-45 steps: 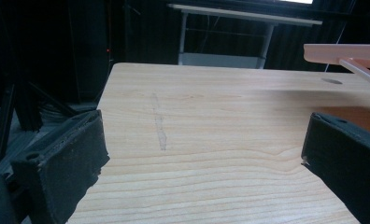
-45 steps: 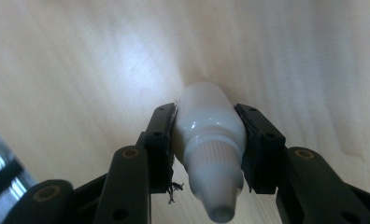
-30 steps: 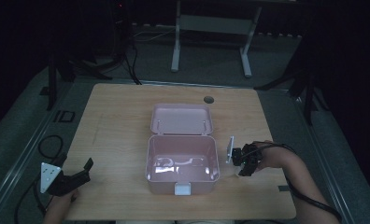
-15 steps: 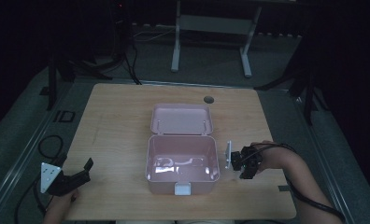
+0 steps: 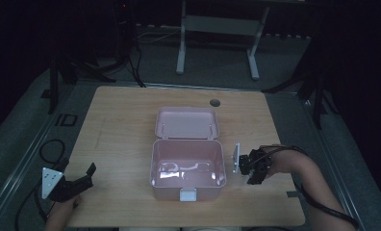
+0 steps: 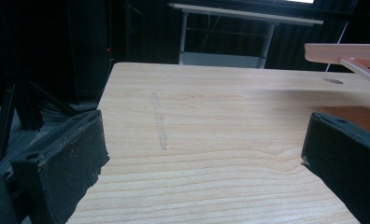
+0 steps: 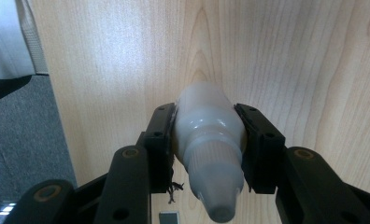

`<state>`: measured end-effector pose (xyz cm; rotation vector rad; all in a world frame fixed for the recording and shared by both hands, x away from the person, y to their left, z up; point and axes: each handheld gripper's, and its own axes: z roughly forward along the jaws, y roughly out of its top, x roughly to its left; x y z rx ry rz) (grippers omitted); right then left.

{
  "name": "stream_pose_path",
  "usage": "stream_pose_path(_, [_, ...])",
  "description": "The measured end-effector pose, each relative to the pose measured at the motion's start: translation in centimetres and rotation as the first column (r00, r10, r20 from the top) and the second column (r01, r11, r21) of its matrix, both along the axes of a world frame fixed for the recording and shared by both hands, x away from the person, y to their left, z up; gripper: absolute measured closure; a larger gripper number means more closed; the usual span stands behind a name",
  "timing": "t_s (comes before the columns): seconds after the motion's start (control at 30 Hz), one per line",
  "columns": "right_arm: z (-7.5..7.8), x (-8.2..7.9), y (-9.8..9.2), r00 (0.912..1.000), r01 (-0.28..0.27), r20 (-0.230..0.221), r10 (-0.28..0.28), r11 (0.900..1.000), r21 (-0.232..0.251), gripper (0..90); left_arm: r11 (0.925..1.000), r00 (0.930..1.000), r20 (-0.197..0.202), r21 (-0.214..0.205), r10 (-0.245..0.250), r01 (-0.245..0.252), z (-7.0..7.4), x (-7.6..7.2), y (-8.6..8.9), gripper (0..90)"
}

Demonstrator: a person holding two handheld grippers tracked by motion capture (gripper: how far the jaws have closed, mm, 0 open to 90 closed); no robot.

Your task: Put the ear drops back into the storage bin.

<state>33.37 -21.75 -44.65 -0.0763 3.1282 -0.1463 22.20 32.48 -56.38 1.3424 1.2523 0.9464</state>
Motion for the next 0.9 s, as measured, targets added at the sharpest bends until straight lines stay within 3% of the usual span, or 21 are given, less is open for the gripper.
stream_pose_path(0.4, [2.6, 0.0, 0.3, 0.9999, 0.003, 0.014, -0.004, 0.9997, 0.024, 59.5, 1.0000, 1.0000, 0.001, 0.000, 0.000, 0.000, 0.0, 0.0, 0.0, 0.4])
stream_pose_path(0.9, [5.3, -0.1, 1.0, 0.9998, 0.014, 0.016, -0.014, 0.9999, 0.006, 59.5, 1.0000, 1.0000, 0.000, 0.000, 0.000, 0.000, 0.0, 0.0, 0.0, 0.4])
